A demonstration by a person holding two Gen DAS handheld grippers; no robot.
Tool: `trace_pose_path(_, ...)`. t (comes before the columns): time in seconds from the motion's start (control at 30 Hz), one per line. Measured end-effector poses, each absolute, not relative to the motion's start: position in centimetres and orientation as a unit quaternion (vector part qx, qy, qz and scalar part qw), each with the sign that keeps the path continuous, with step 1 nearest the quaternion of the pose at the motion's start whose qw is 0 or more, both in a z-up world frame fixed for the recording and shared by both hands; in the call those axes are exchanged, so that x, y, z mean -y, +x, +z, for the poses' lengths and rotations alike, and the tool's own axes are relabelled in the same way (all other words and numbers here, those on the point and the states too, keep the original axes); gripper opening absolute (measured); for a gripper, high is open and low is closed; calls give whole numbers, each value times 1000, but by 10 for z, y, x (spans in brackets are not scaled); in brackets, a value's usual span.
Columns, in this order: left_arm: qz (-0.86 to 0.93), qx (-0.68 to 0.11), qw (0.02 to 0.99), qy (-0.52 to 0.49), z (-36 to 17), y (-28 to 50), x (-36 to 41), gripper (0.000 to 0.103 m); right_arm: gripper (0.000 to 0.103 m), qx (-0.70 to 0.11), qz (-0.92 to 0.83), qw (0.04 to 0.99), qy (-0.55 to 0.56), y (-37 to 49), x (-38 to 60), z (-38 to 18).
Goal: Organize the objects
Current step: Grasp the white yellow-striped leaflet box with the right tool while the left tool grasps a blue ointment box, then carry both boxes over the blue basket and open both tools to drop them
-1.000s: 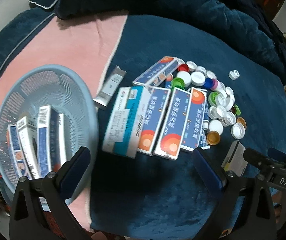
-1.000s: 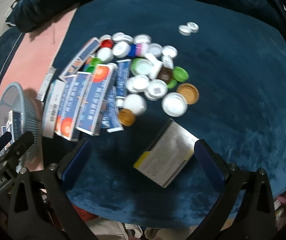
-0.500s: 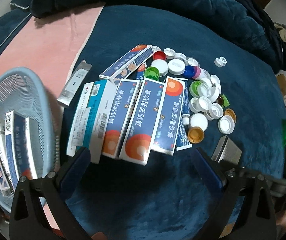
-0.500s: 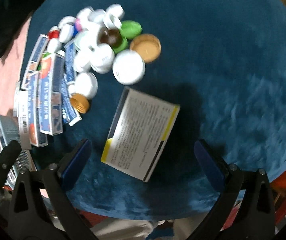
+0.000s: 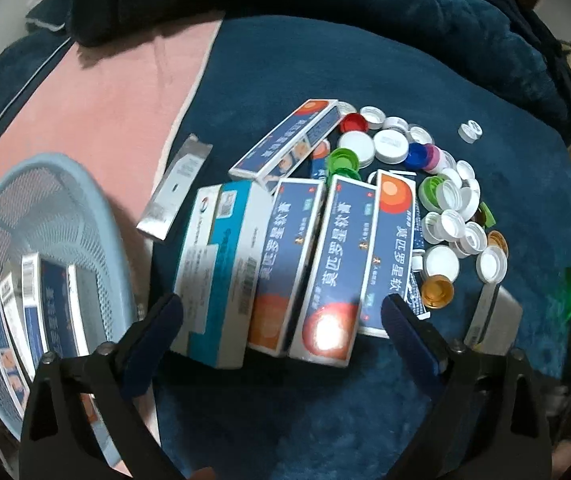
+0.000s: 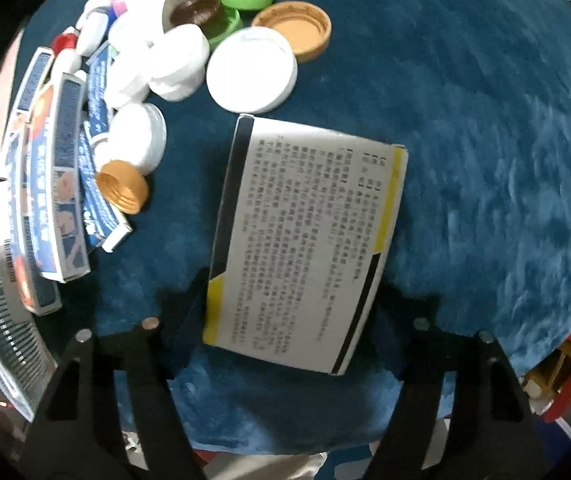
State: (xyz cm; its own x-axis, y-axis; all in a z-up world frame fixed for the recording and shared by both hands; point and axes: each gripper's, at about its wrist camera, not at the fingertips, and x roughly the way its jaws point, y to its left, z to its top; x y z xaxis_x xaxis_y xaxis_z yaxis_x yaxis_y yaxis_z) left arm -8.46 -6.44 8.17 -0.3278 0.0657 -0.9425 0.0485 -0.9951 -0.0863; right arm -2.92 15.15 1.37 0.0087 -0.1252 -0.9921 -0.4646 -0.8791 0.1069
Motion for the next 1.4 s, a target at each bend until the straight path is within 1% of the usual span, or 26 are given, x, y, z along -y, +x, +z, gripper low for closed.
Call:
trace_pose_path(0.07,814,41,10,-580,80,-86,60,93,72,-214,680,127,-690,-30,-160,19)
trace_pose_path(0.17,811,21,12,-584,74,-90,50,92,72,-203,687,134,-685,-31,-169,25)
trace_pose_path(0.23,808,-3,6,-588,68,-92,43,91,72,-212,683,128,-687,-30,-173,24)
trace_pose_path(0.27,807,-15,3,-591,65,-94,39,87,72,-214,682,125,-688,-30,-174,24)
trace_pose_path(0.33,803,-33,1,-595,59,-96,32,84,72,-215,682,120,-689,-29,-174,24)
trace_pose_path(0.37,801,-42,2,-598,55,-96,28,77,72,-216,682,117,-689,-29,-174,24)
trace_pose_path(0.4,798,-47,5,-601,53,-97,24,62,72,-218,682,114,-689,-29,-174,25)
trace_pose_path(0.43,794,-48,17,-606,50,-97,19,51,72,-221,682,111,-689,-29,-175,26)
trace_pose_path(0.47,792,-50,27,-608,49,-96,14,39,72,-223,682,108,-688,-29,-176,27)
trace_pose_path(0.5,791,-52,32,-609,49,-95,10,37,72,-227,683,105,-686,-28,-177,29)
trace_pose_path(0.57,790,-20,57,-610,53,-95,8,37,72,-231,684,103,-684,-27,-180,31)
trace_pose_path(0.63,783,43,79,-615,55,-98,16,37,72,-234,683,102,-684,-26,-182,32)
trace_pose_path(0.67,780,57,81,-617,54,-99,18,38,72,-236,683,102,-684,-25,-183,32)
trace_pose_path(0.77,784,34,54,-618,50,-100,16,38,73,-242,679,99,-686,-23,-186,31)
trace_pose_path(0.87,785,35,44,-617,45,-105,16,41,73,-245,676,98,-688,-22,-187,30)
trace_pose_path(0.93,785,32,34,-618,38,-109,16,41,74,-244,674,98,-690,-23,-188,27)
trace_pose_path(1.03,779,50,42,-623,33,-110,22,39,73,-238,672,96,-694,-22,-188,24)
trace_pose_path(1.4,804,66,51,-589,79,-89,41,39,72,-256,709,59,-655,-17,-191,71)
